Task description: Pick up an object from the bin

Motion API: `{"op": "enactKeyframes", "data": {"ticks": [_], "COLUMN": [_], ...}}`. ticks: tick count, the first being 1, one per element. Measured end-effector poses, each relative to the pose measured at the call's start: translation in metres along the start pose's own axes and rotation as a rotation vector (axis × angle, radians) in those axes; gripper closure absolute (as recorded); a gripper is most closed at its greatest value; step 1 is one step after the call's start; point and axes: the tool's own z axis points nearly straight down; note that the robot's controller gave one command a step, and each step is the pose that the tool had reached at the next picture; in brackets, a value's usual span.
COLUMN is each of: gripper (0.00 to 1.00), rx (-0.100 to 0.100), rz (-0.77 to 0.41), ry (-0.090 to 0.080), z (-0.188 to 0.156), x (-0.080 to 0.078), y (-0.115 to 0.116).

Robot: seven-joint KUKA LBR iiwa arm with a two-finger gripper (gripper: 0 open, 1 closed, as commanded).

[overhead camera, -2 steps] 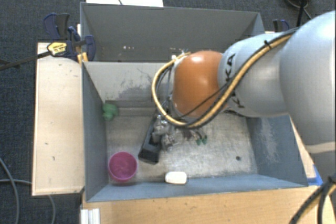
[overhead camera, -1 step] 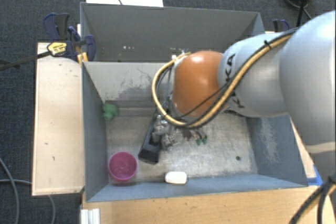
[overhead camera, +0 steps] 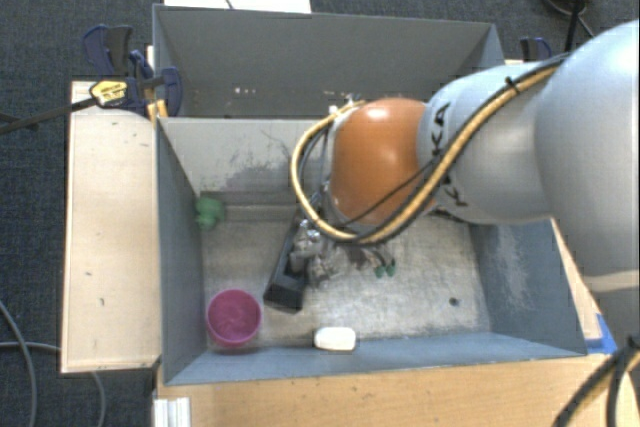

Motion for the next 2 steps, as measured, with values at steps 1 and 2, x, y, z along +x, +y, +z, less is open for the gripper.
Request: {"op": "enactKeyframes", "data": {"ticks": [1, 2], "gripper": [1.0, 1.0], "rx": [-0.007, -0.006], "rz": [0.008, 0.023], "ry": [0.012, 0.02], "z": [-0.013, -0.124], "x": [-0.002, -0.003], "y": [0.002, 0.001]}}
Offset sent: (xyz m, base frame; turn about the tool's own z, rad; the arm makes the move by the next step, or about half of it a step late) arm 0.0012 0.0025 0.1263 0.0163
